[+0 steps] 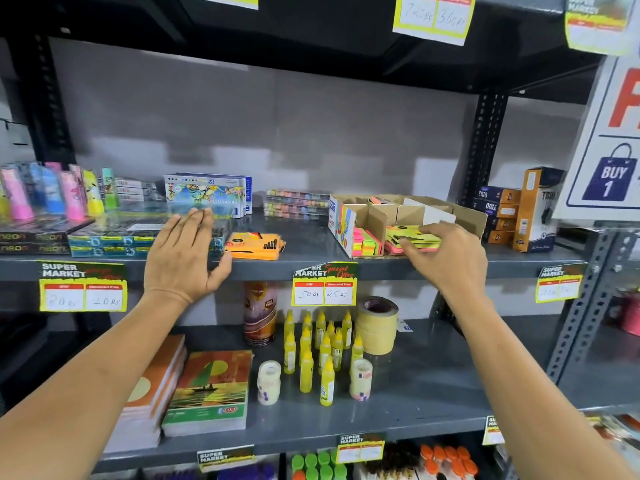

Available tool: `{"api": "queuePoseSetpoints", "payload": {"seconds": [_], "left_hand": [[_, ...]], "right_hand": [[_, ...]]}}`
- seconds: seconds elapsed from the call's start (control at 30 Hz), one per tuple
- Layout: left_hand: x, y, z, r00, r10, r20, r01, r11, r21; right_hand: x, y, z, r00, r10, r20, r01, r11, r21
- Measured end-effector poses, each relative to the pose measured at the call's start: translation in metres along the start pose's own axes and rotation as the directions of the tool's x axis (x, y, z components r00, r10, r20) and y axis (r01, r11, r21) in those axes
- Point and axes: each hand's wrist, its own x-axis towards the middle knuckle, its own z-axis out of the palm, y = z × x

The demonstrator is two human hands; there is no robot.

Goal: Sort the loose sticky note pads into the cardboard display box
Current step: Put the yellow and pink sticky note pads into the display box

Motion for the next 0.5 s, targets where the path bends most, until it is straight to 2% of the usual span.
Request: {"api": "queuePoseSetpoints", "payload": {"seconds": [0.4,0.5], "left_hand": [[0.001,0.002,-0.007,0.998,-0.012,0.064,0.011,1.000,0.020],[0.002,0.001,-0.008,0.996,-0.011,0.092,0.008,1.000,0.030]], "right_hand": [[-0.002,-0.001,0.009,0.998,-0.030,0.061,0.035,0.995,-0.094],[-0.002,-0.012,0.004,1.000,-0.005,0.020,0.006,0.998,-0.064]]}}
